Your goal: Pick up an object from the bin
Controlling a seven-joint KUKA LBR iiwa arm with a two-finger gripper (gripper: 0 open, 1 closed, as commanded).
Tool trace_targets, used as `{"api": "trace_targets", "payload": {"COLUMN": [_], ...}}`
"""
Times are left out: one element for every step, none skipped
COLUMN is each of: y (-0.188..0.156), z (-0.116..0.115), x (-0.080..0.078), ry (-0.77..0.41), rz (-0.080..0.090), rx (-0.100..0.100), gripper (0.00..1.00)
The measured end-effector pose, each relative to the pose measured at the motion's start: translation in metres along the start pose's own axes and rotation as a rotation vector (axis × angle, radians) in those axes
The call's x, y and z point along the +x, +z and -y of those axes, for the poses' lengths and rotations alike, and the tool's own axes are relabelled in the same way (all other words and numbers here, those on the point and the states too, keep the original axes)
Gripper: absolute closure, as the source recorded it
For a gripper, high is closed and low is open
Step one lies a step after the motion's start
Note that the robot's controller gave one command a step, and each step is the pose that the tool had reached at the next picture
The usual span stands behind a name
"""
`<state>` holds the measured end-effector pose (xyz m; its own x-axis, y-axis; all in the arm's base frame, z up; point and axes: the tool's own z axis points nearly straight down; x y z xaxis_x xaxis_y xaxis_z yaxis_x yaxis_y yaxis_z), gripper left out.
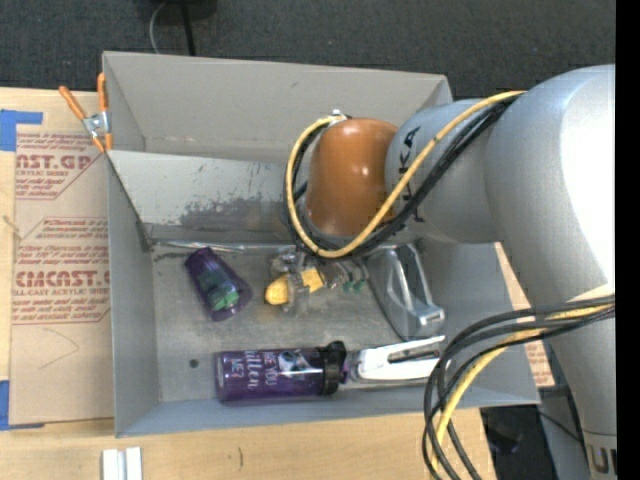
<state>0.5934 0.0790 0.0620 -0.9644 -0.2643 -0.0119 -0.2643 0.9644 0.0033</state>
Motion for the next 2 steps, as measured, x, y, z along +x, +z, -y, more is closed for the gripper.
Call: {"api": "trace_targets", "payload": {"y": [-0.0010, -0.0087], "z": [0.0000, -0.0004], "x": [0.0002, 0.0013], "ry": [0.007, 0.009], "rz": [0.000, -0.003], "rx": [0.000, -0.001], "gripper": [1.00, 1.00]}}
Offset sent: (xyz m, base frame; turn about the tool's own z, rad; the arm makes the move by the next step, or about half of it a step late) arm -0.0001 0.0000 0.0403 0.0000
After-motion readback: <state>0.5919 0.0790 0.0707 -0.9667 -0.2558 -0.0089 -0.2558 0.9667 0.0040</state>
